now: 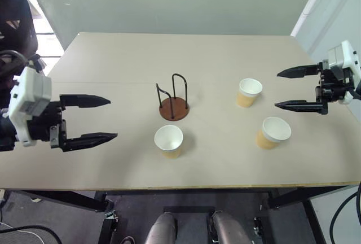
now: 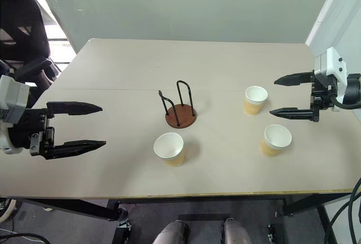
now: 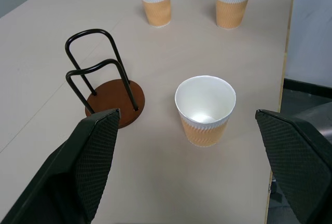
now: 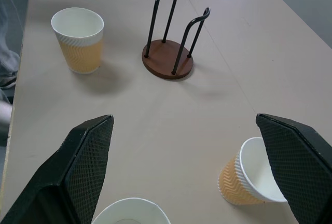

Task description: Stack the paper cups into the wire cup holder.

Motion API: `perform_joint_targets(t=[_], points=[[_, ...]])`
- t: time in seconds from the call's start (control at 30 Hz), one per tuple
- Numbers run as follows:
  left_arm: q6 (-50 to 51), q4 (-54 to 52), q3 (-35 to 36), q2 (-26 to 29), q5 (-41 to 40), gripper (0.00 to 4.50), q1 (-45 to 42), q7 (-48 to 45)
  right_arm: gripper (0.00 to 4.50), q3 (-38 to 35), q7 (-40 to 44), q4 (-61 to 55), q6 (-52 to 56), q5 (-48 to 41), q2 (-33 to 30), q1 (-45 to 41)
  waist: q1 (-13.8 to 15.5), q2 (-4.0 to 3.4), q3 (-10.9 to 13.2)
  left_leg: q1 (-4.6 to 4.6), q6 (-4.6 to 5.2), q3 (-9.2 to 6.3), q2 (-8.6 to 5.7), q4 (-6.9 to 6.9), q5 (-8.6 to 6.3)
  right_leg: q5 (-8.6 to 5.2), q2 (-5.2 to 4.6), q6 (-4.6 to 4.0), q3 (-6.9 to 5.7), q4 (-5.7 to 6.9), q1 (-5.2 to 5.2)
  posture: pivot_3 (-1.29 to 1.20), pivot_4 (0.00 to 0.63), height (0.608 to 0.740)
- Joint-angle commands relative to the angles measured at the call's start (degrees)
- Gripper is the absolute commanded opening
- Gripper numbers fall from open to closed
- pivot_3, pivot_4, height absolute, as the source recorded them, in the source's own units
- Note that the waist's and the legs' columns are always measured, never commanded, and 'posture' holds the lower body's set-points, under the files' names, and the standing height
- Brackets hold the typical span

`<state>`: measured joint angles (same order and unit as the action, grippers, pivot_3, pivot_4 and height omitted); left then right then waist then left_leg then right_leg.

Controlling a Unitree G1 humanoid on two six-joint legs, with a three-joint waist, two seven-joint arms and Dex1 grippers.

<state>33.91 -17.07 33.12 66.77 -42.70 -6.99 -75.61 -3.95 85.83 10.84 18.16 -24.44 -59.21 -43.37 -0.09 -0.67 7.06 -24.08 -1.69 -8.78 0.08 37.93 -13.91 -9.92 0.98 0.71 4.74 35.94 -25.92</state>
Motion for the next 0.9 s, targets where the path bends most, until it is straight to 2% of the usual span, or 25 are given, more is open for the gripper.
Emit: perform_joint_targets(t=[0.03, 0.33, 0.67, 0.9], points=[[-1.1, 0.2, 0.2, 0.5, 0.1, 4.50, -1.5, 0.2, 4.47, -2.2, -0.1, -2.6, 0.4, -0.9, -1.4, 0.3, 0.0, 0.00, 0.0, 0.00, 0.00, 0.00, 0.00, 0.00, 0.00, 0.00, 0.00, 0.00, 0.00, 0.00, 0.00, 0.00, 0.150, 0.740], [-1.8, 2.2, -1.6, 1.4, 0.6, 4.50, -3.8, -0.7, 4.47, -3.6, -1.5, -4.8, 1.2, -1.7, -1.5, 2.1, 0.1, 0.00, 0.0, 0.00, 0.00, 0.01, 0.00, 0.01, 0.00, 0.00, 0.00, 0.00, 0.01, 0.01, 0.00, 0.00, 0.150, 0.740], [-1.6, 2.3, -1.2, 1.9, 0.6, 4.50, -3.5, -1.1, 4.47, -2.6, -3.3, -6.1, 1.9, -1.9, 1.3, 1.5, 0.1, 0.00, 0.0, 0.00, -0.01, 0.01, 0.00, 0.02, 0.00, 0.00, 0.00, 0.00, 0.01, 0.01, 0.00, 0.00, 0.150, 0.740], [-1.8, 2.0, -0.8, 2.2, 1.9, 4.50, -2.2, -1.0, 4.47, -0.1, -8.2, -8.3, 3.2, -1.0, 7.6, -0.8, 0.1, 0.00, 0.0, 0.02, -0.01, 0.01, 0.02, 0.01, 0.00, 0.00, 0.02, 0.00, 0.01, 0.03, -0.02, 0.00, 0.150, 0.740]])
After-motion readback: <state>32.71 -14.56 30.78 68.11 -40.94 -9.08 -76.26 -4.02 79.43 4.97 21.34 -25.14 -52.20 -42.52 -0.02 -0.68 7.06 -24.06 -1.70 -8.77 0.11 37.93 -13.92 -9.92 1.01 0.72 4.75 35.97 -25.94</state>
